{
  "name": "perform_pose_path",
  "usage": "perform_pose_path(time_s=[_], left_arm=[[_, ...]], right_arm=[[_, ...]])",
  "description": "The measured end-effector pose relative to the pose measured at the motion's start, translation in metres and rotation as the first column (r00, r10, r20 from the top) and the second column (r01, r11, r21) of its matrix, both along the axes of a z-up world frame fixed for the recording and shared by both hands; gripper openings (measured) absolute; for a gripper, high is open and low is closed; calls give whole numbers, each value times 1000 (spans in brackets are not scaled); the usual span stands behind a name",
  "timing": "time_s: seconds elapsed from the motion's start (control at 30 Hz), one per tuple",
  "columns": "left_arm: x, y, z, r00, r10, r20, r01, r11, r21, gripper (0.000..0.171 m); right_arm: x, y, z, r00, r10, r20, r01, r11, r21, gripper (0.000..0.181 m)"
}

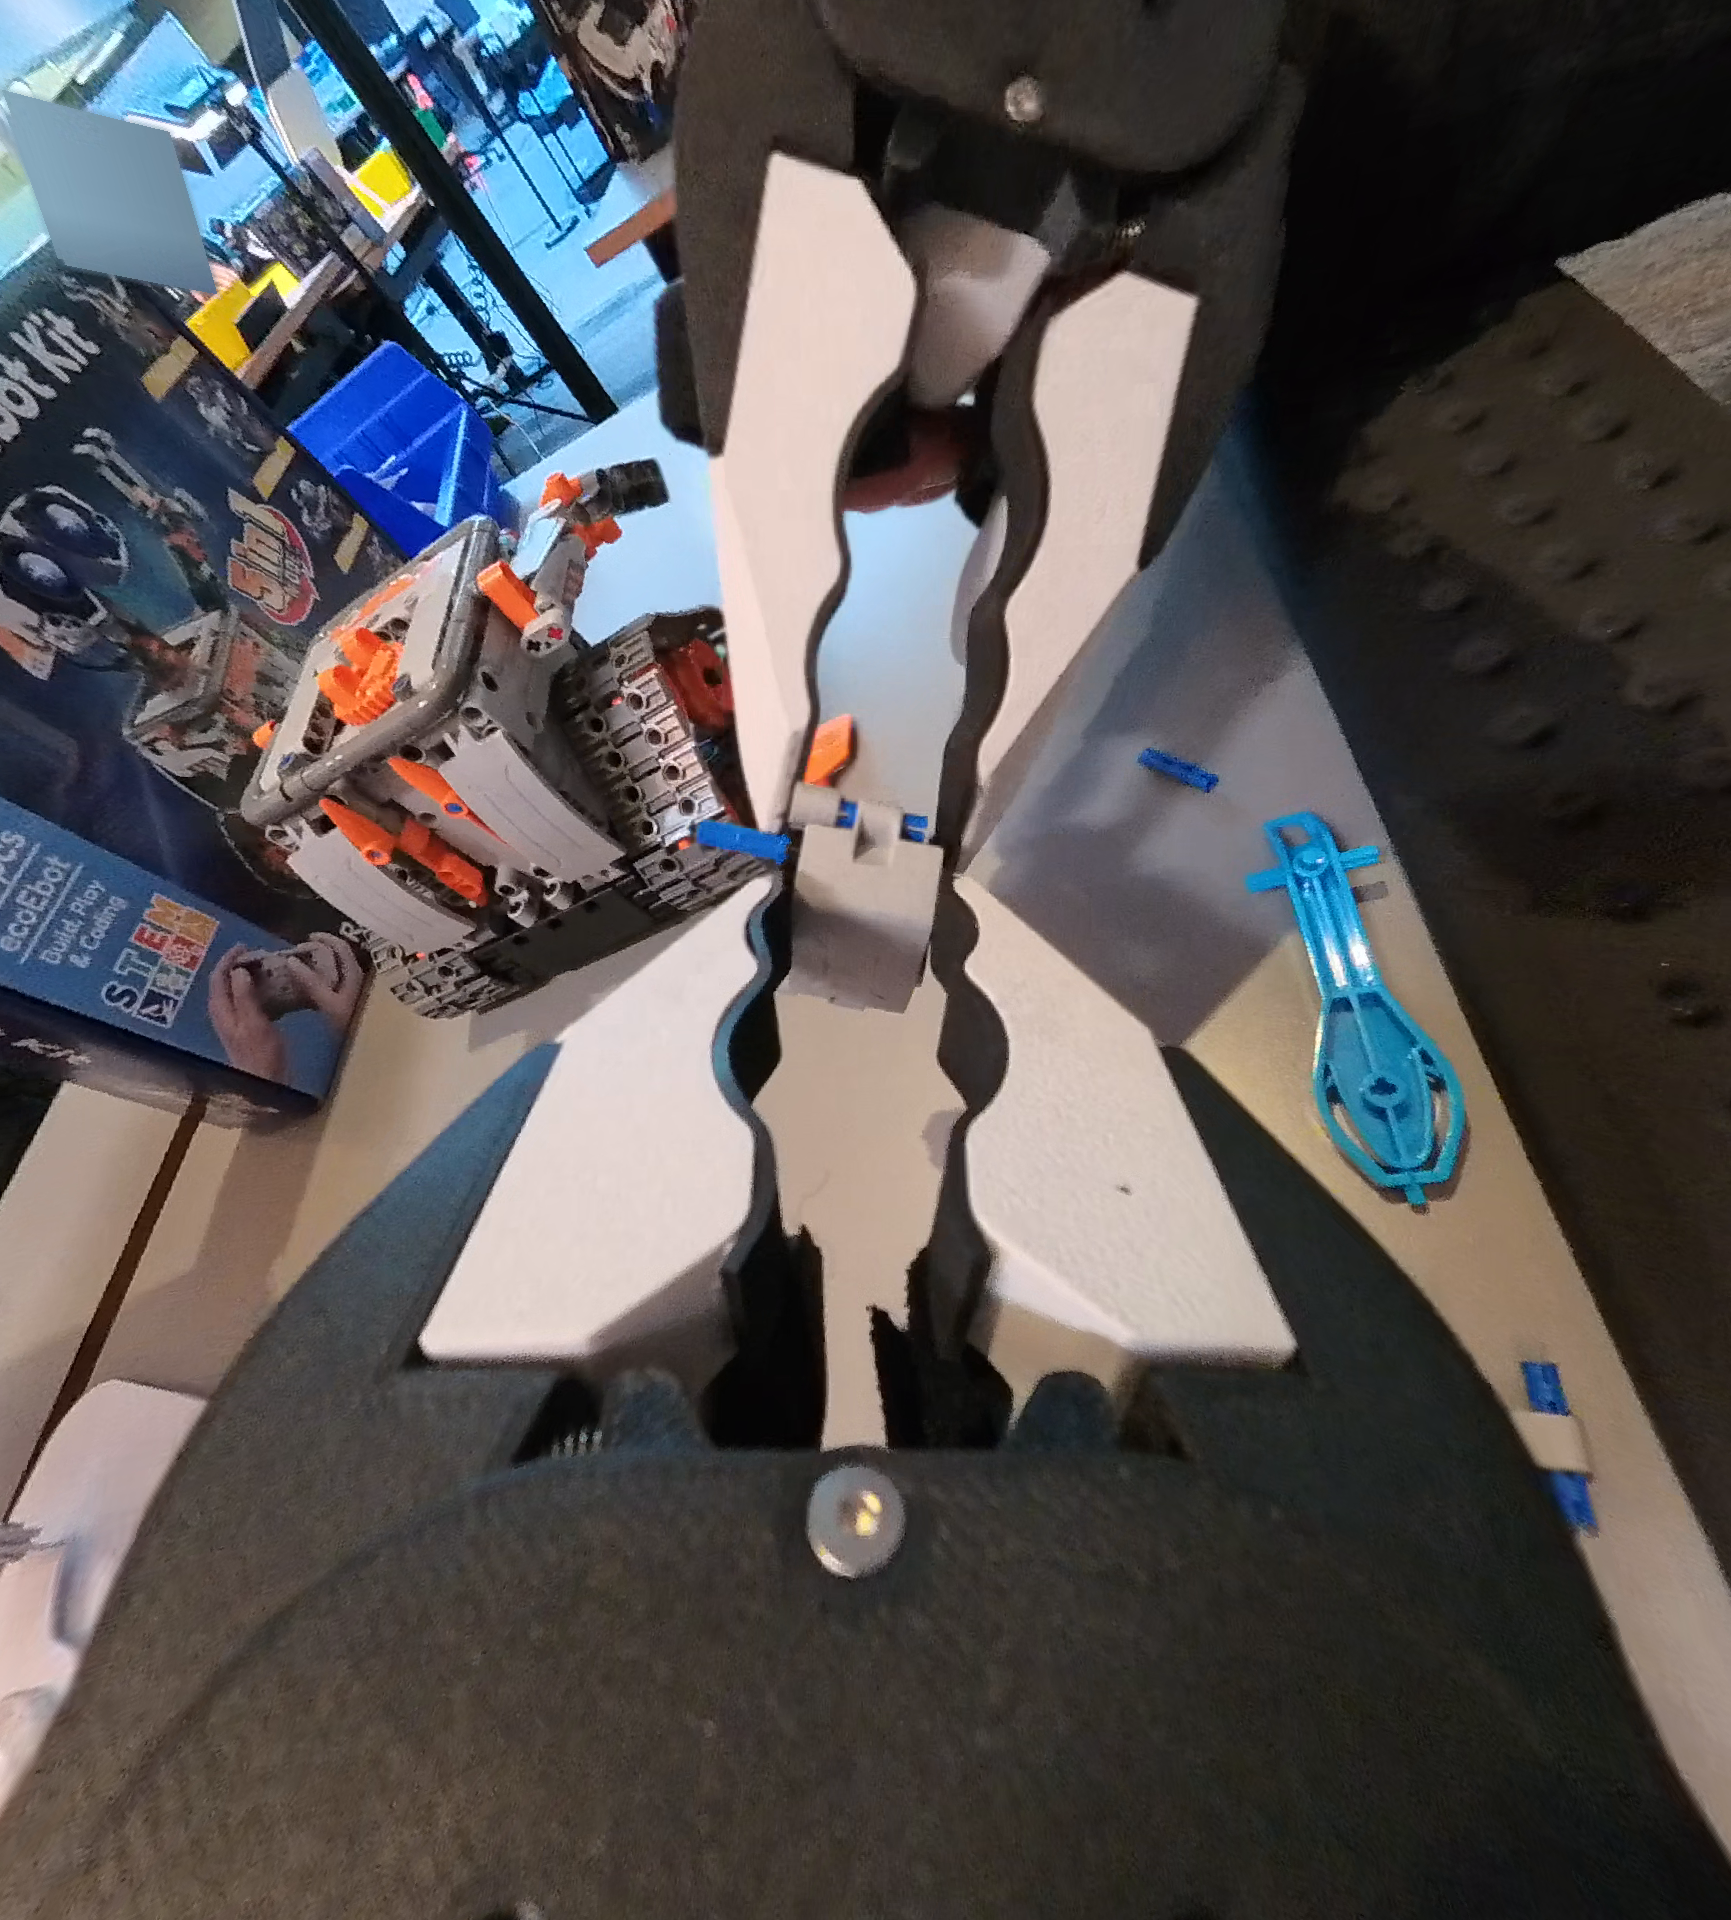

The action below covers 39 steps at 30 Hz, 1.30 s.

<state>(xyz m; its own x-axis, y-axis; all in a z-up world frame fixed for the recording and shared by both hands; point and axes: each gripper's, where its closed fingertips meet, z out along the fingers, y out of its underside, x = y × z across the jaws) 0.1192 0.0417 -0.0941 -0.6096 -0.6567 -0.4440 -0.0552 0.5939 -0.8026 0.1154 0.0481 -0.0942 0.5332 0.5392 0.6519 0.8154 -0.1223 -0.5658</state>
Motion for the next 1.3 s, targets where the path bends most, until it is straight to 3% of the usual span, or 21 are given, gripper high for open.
perform_pose_path(time_s=[0.23,0.43,0.67,0.73,0.87,0.97,1.07,1.2,1.3], left_arm=[[1,-2,-15,998,14,-65,-13,1000,15,23],[3,-1,-22,992,15,-123,-20,999,-44,24],[4,1,-31,989,23,-145,-26,1000,-14,23],[6,5,-30,993,34,-110,-34,999,2,24],[7,13,11,1000,15,2,-15,988,-152,25],[0,8,26,998,-54,23,58,960,-273,25],[-7,-1,39,991,-121,57,133,935,-328,25],[-13,-6,51,981,-164,100,190,907,-376,25],[-12,-5,50,981,-160,109,190,908,-373,25]], right_arm=[[3,-3,-16,967,-33,254,34,999,-1,25],[4,-2,-23,933,-51,355,53,999,4,24],[6,0,-31,914,-61,400,71,997,-11,25],[8,4,-28,931,-79,357,79,997,14,27],[6,9,15,996,-82,22,80,993,91,40],[13,8,18,985,-83,-152,89,995,35,45],[6,6,15,966,-42,-255,41,999,-10,46],[-3,4,27,923,15,-385,-15,1000,4,35],[-3,3,26,934,18,-357,-15,1000,10,27]])
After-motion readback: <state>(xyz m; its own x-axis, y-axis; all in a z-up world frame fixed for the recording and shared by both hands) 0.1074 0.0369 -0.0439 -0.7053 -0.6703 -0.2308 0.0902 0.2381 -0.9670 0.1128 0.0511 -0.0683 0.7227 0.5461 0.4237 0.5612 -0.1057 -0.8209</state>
